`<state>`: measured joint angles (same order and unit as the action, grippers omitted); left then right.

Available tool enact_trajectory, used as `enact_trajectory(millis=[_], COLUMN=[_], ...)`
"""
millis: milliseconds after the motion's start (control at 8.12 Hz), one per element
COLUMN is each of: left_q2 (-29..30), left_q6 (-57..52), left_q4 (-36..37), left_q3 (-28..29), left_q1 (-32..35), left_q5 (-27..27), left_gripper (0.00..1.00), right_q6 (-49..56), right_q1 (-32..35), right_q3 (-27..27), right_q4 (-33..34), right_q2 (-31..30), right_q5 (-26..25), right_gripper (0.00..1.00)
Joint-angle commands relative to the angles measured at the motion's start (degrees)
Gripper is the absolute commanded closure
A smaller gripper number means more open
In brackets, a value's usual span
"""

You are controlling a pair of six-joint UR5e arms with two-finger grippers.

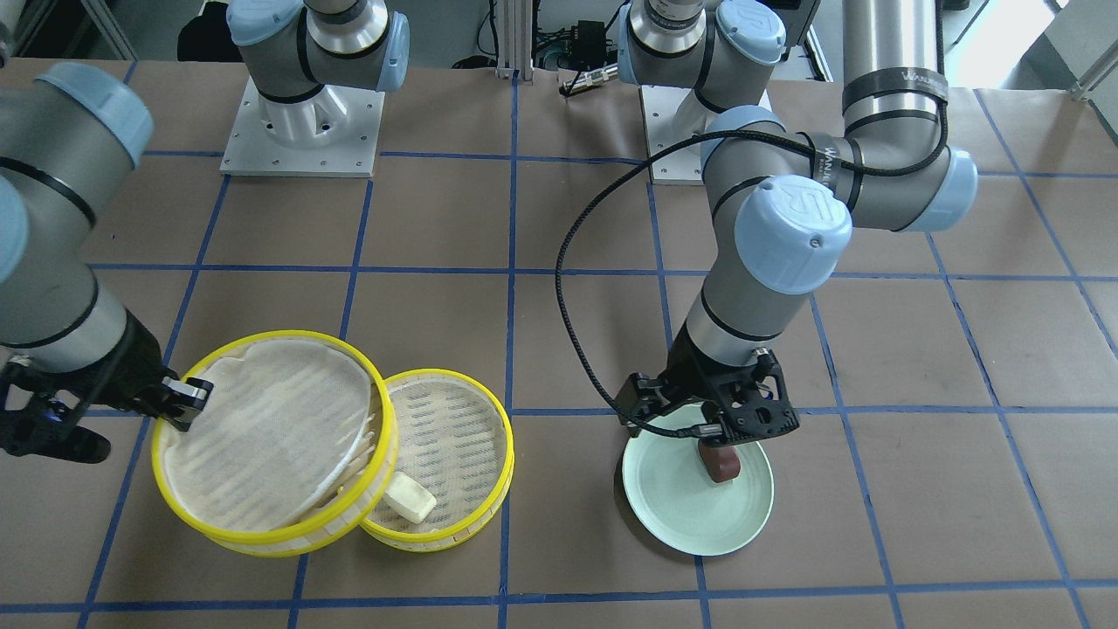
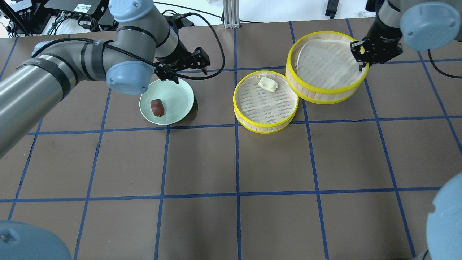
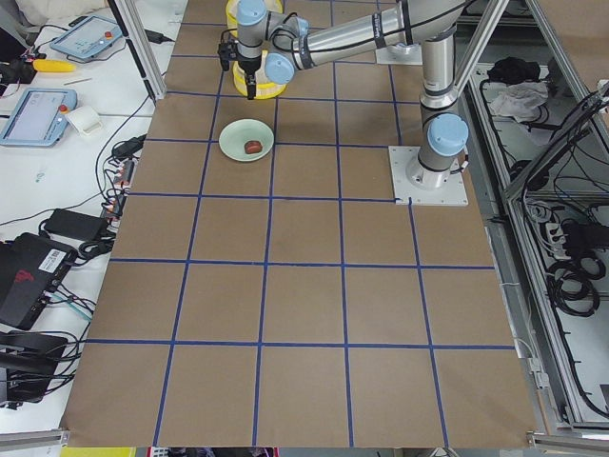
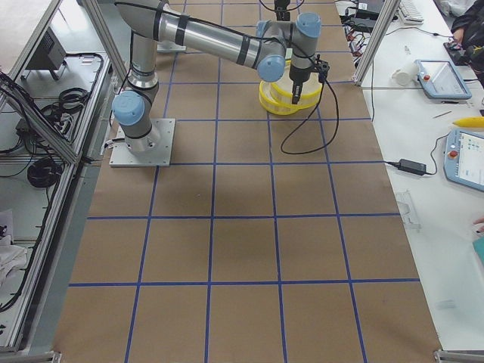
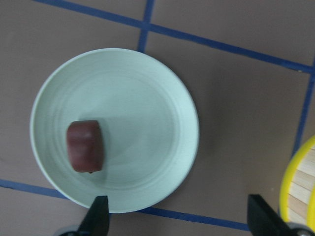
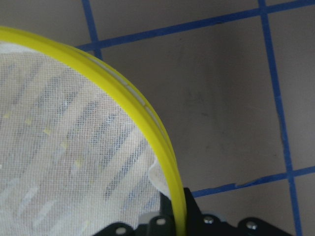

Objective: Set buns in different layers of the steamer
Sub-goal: 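Restack the top tier with the right gripper while the left returns to the plate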

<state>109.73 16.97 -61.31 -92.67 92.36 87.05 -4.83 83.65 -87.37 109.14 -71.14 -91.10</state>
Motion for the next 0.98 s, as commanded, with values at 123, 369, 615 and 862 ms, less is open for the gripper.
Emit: enact_trajectory(millis=[123, 369, 615, 862], left_q2=[2.22, 6.17, 8.29, 9.97], left_q6=[-0.97, -2.91, -2.91, -3.26], left_q4=[-4.34, -3.82, -3.12, -1.36], left_q3=[-0.24, -0.24, -0.24, -0.24], left_q1=[-3.67, -3.85, -3.85, -4.11], left_q5=[4.45, 5.84, 5.85, 5.94], left_gripper=[0.00, 0.00, 0.00, 0.00], right_q6=[-12.65, -11.87, -11.61, -11.17], right_q1=[9.76, 9.77, 9.69, 9.69], right_q3=[-0.52, -2.19, -3.50, -4.30], right_q4=[6.95, 7.49, 7.05, 6.79], right_q2=[5.12, 5.49, 5.05, 4.87], right_q5=[0.74, 0.57, 0.31, 0.13], right_gripper=[1.00, 1.00, 1.00, 1.00])
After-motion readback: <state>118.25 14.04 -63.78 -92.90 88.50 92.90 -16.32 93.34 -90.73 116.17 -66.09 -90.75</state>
